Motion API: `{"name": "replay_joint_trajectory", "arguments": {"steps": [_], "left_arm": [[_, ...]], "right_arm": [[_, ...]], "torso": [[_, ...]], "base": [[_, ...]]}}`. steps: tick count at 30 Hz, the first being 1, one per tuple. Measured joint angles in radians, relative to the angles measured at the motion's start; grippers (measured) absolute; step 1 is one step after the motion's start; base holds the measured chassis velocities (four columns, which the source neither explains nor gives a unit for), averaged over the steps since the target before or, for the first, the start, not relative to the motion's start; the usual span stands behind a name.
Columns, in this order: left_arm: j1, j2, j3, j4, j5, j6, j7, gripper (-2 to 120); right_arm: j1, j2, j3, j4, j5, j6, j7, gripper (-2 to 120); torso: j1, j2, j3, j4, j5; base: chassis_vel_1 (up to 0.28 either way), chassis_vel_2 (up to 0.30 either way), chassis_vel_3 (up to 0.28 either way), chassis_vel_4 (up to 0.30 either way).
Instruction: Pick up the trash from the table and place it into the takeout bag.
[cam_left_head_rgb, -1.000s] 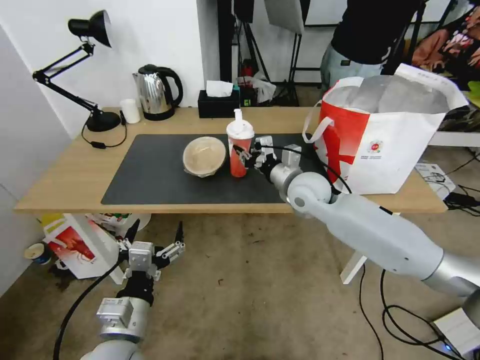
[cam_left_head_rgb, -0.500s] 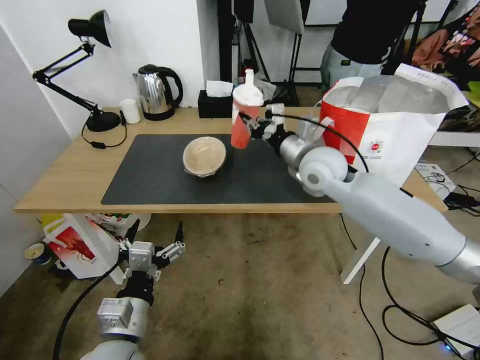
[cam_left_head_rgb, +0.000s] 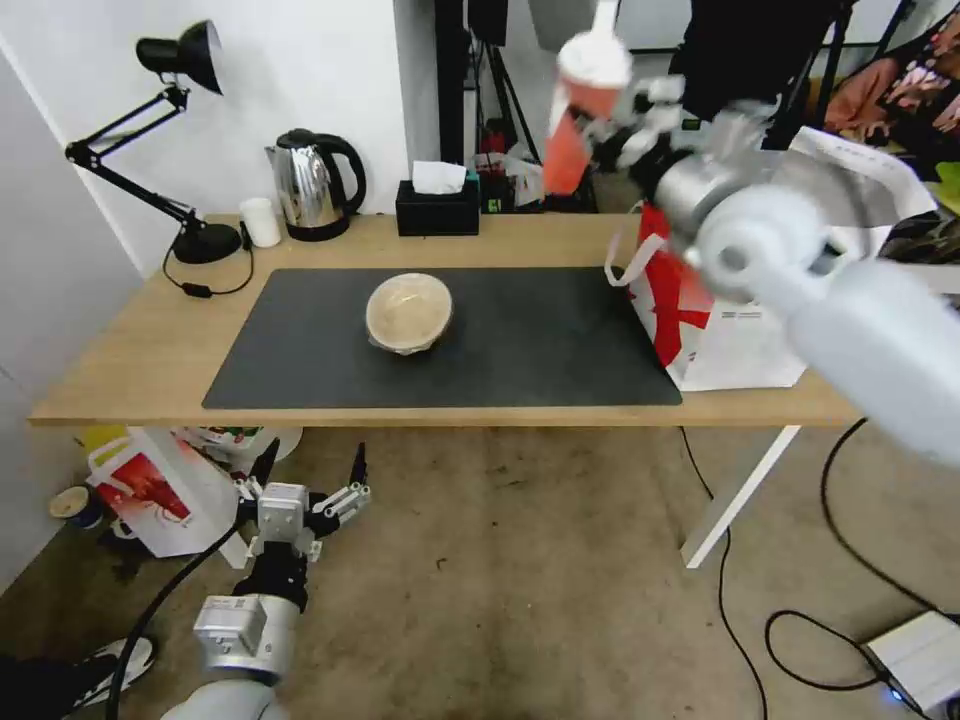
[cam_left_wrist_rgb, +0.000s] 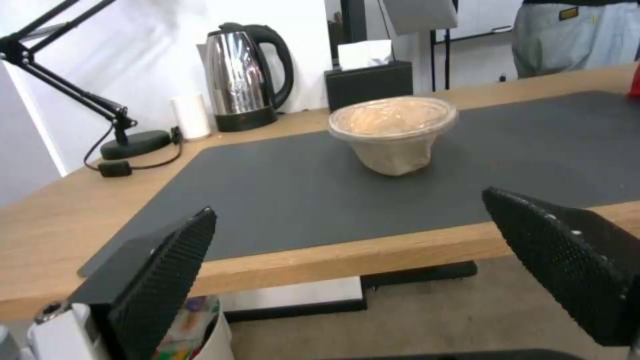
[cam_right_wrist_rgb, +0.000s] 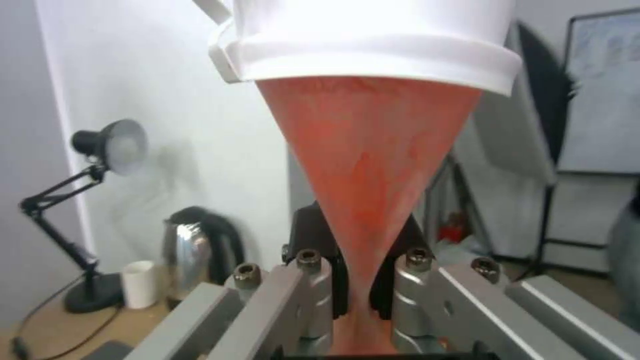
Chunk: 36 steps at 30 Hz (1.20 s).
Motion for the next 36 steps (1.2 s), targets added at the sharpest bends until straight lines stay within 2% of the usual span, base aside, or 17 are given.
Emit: {"name": "replay_joint_trajectory", "arguments": {"steps": [11, 19, 27, 36], "left_arm": [[0.000, 0.000, 0.000, 0.000, 0.000, 0.000, 0.000, 100], [0.000, 0.000, 0.000, 0.000, 0.000, 0.000, 0.000, 100], [0.000, 0.000, 0.000, 0.000, 0.000, 0.000, 0.000, 100], [0.000, 0.000, 0.000, 0.000, 0.000, 0.000, 0.000, 100]], "right_arm": [[-0.040, -0.123, 0.062, 0.037, -0.006, -0.103, 0.069, 4], [-0.104, -0.184, 0.099, 0.000, -0.033, -0.117, 0.071, 4], [-0.125, -0.224, 0.113, -0.030, -0.048, -0.116, 0.057, 4], [-0.150, -0.232, 0.122, -0.091, -0.073, -0.104, 0.038, 4]], "torso": [[0.000, 0.000, 0.000, 0.0000, 0.0001], [0.000, 0.000, 0.000, 0.0000, 0.0002], [0.000, 0.000, 0.000, 0.0001, 0.0000], [0.000, 0.000, 0.000, 0.0001, 0.0000]], "base": [[0.000, 0.000, 0.000, 0.000], [0.000, 0.000, 0.000, 0.000], [0.000, 0.000, 0.000, 0.000], [0.000, 0.000, 0.000, 0.000]]}}
